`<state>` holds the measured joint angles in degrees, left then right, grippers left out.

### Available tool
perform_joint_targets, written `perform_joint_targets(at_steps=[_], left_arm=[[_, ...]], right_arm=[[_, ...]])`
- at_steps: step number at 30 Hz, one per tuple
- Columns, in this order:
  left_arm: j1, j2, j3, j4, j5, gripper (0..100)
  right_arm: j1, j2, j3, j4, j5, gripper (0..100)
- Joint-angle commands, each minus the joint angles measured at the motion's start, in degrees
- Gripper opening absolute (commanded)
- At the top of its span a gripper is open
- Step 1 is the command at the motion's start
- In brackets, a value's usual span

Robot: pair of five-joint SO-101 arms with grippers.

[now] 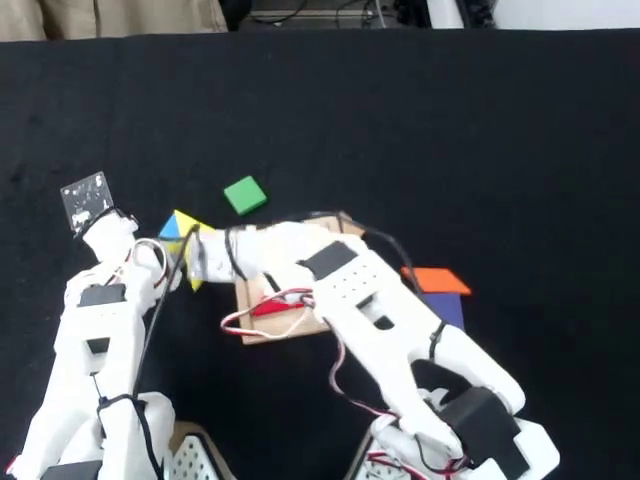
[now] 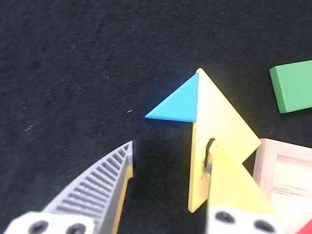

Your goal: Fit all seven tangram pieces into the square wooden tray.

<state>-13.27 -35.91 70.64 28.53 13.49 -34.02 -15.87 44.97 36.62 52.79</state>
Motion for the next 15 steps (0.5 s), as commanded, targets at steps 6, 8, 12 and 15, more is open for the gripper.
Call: perform_joint_targets(at_steps=[6, 8, 12, 15], left_arm=[[0.8, -0.2, -3.0, -0.8, -0.3, 25], [0.8, -0.2, -3.0, -0.8, -0.3, 25], [0.8, -0.2, -2.7, -0.8, -0.3, 25], [0.8, -0.2, -2.7, -0.8, -0.3, 25]], right_arm=[[4.8, 4.3, -0.7, -6.4, -6.9, 1.4], [4.8, 8.2, -2.0, -6.8, -6.9, 1.2], [5.0, 15.1, -6.5, -6.5, -7.4, 1.1], [4.9, 17.5, -7.8, -6.5, -7.4, 1.1]])
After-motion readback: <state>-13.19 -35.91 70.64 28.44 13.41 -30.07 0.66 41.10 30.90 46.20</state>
